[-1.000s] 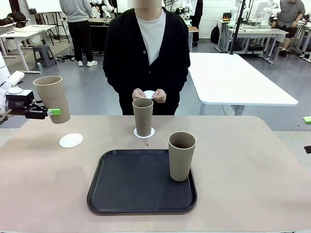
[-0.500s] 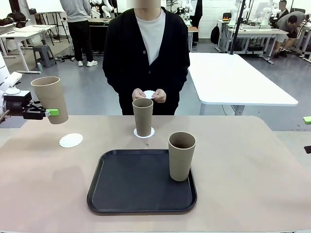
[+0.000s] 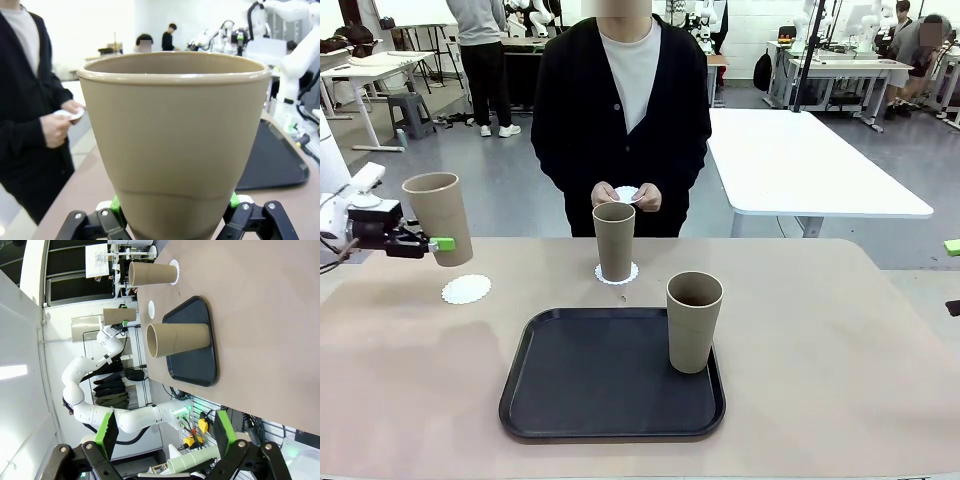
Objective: Place coasters on the table and set cups on them.
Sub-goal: Take one Reusable plastic cup from the Flat Tray and place it on a coaster set by the human.
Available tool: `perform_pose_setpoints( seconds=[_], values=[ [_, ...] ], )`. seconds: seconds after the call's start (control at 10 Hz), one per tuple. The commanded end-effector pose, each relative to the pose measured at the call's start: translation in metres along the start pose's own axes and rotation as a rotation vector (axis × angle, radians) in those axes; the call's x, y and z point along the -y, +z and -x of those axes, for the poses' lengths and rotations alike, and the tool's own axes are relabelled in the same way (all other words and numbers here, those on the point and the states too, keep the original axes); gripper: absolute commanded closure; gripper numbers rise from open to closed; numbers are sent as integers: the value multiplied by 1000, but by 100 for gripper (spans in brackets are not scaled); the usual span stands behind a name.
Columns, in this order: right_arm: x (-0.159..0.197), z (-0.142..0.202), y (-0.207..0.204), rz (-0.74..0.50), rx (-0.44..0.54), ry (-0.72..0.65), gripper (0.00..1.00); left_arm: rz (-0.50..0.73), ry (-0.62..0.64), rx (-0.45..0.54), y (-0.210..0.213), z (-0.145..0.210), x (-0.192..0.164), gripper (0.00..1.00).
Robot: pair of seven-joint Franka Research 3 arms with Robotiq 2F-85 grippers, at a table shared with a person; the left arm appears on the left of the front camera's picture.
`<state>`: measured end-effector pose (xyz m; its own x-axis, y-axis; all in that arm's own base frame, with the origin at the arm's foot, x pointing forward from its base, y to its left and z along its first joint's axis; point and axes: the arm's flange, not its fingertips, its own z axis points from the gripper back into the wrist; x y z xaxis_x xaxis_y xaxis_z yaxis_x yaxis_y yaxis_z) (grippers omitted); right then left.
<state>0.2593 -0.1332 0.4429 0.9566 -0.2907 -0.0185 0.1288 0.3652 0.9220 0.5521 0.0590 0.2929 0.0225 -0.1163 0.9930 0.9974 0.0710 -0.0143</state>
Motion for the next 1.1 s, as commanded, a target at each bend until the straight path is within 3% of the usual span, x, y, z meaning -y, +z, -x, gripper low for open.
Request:
perform_pose_setpoints(
  seconds=[0.0, 0.6, 1.0],
  values=[
    [-1, -1, -1, -20, 0, 11, 0, 26, -69, -15, -2, 12, -12, 18],
    [-1, -1, -1, -20, 0, 11, 0, 45, -157, -34, 18, 42, -11, 18],
    [-1, -1, -1, -20, 0, 11, 0, 63, -114, -3, 6, 58, -18, 18]
  ],
)
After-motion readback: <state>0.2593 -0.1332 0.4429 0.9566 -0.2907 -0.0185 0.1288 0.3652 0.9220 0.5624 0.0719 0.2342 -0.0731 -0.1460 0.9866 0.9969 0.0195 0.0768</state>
